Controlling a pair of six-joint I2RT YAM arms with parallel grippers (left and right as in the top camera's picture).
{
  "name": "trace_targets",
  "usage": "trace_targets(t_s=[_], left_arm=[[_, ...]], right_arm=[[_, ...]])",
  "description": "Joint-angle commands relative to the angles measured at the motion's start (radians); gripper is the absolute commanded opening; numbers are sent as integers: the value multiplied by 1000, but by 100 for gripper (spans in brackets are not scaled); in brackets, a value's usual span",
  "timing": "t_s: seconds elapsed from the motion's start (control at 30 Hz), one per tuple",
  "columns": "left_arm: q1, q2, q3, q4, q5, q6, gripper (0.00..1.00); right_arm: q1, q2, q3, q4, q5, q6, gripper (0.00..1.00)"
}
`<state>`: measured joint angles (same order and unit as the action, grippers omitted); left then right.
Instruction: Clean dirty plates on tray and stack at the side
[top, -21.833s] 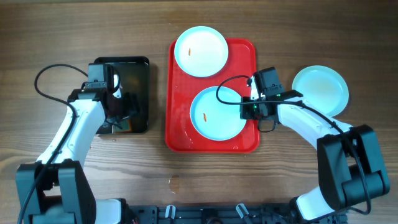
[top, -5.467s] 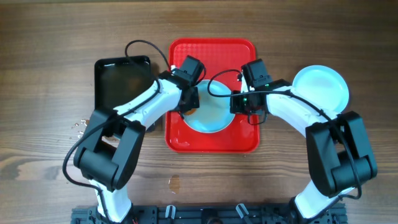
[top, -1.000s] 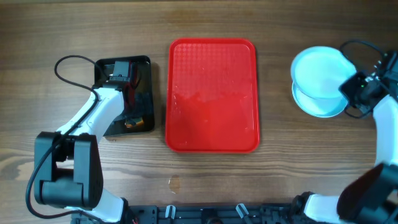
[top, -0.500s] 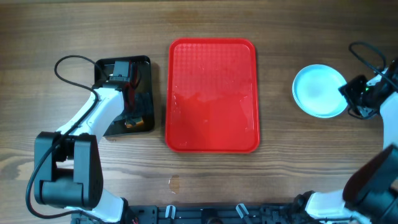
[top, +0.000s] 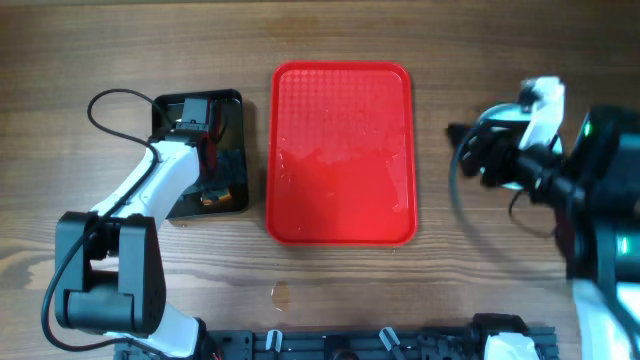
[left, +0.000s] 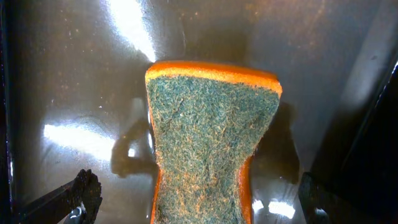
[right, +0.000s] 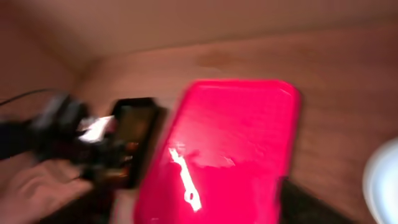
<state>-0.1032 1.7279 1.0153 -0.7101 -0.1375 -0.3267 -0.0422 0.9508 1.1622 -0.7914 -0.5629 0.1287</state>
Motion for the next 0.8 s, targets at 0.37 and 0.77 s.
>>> trace_targets(t_s=[0.37, 0.77], left_arm=[[2, -5, 5, 0, -10, 9, 100], [2, -5, 5, 0, -10, 9, 100]], right_arm=[[70, -108, 10, -28, -21, 280, 100], [68, -193, 5, -60, 99, 28, 100]])
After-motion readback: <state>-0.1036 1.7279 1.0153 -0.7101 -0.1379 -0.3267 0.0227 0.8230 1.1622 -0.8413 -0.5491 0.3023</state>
